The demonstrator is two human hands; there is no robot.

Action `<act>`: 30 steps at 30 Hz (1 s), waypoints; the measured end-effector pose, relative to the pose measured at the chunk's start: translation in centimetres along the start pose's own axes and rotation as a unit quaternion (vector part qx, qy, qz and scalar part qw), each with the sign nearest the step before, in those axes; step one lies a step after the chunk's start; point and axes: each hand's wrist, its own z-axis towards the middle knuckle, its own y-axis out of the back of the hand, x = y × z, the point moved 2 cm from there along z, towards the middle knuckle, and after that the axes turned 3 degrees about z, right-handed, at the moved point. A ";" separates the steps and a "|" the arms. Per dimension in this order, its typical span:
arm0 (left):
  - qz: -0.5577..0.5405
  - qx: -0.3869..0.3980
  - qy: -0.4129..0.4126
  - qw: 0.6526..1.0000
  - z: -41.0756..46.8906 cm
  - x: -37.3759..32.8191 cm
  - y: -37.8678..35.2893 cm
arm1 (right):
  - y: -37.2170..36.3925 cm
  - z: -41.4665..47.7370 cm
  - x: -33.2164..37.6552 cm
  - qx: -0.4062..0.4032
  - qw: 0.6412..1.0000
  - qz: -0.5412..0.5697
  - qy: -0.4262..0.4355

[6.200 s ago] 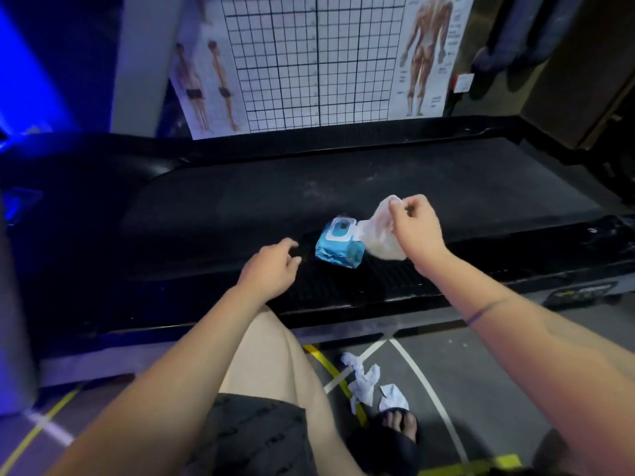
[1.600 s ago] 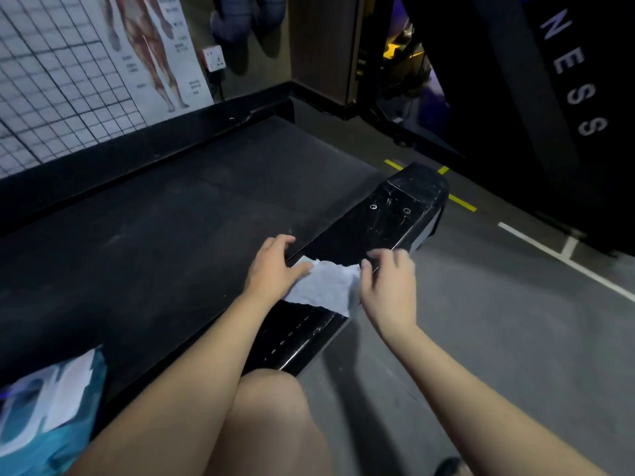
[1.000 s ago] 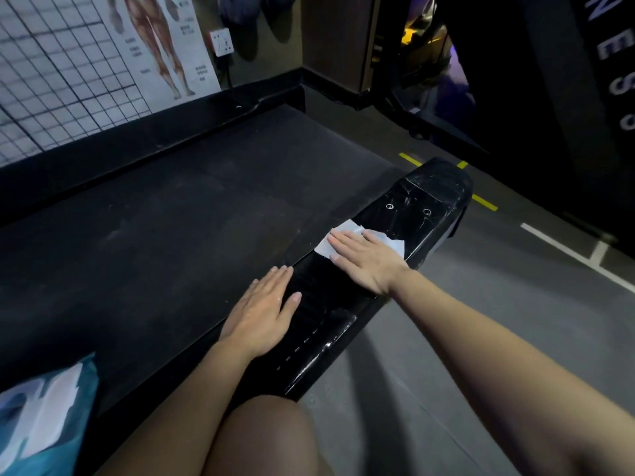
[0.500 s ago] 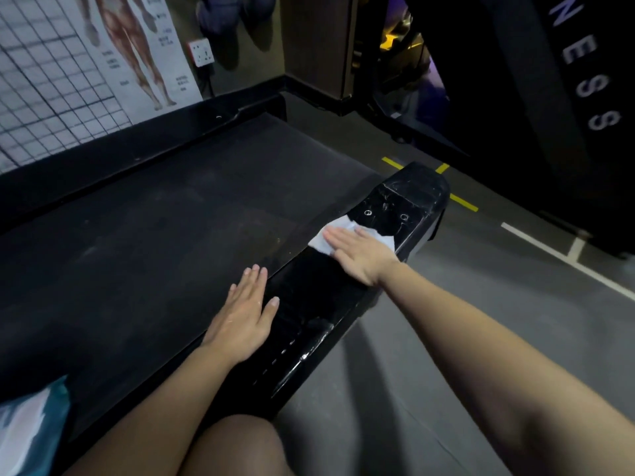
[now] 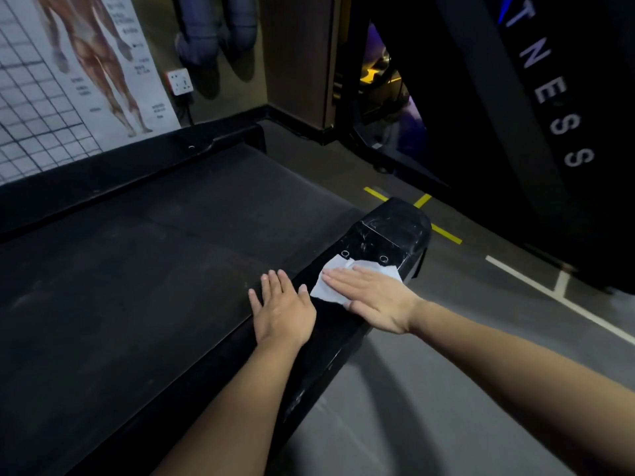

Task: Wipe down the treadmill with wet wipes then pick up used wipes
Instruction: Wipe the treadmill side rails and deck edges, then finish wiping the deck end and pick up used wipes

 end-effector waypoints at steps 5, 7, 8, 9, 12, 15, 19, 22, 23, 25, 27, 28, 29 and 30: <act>0.000 -0.023 0.002 1.000 0.9 0.4 -1.1 | 2.1 4.1 -5.7 -0.023 0.999 -0.024 -0.028; -0.003 -0.030 0.001 1.000 1.1 0.5 -1.3 | 2.8 6.0 -7.7 -0.039 0.997 -0.024 -0.058; -0.006 -0.031 -0.002 0.999 1.2 0.5 -1.3 | 3.2 6.7 -8.5 -0.053 0.996 -0.016 -0.074; -0.006 -0.033 -0.007 0.999 1.2 0.5 -1.4 | 3.4 7.3 -9.1 -0.068 0.993 -0.005 -0.094; -0.008 -0.038 -0.012 0.999 1.4 0.8 -1.5 | 3.5 8.1 -9.4 -0.071 0.987 0.029 -0.140; -0.011 -0.045 -0.018 0.999 1.4 0.8 -1.6 | 2.9 6.8 -7.9 -0.070 0.990 -0.014 -0.121; -0.013 -0.047 -0.017 0.999 1.3 0.7 -1.5 | 0.9 2.4 -4.9 -0.068 0.996 -0.008 -0.065; -0.005 -0.051 -0.025 0.998 1.2 0.5 -1.4 | 0.6 1.5 -4.6 -0.079 0.994 0.029 -0.066; -0.005 -0.056 -0.040 0.998 1.2 0.4 -1.4 | 1.0 1.9 -5.0 -0.079 0.994 0.035 -0.070; -0.015 -0.055 -0.078 0.995 1.1 0.3 -1.3 | 1.8 3.0 -6.2 -0.076 0.994 0.029 -0.078; -0.005 -0.048 -0.101 0.994 1.0 0.1 -1.0 | 2.4 4.2 -7.9 -0.088 0.992 0.011 -0.091; 0.011 -0.041 -0.103 0.994 1.0 0.0 -0.9 | 2.8 4.8 -8.8 -0.095 0.990 0.011 -0.103; 0.026 -0.038 -0.103 0.994 1.1 -0.4 -0.8 | 3.1 5.3 -9.7 -0.101 0.987 0.017 -0.121; 0.028 -0.038 -0.102 0.994 1.1 -1.0 -0.7 | 3.5 5.7 -10.9 -0.103 0.984 0.025 -0.144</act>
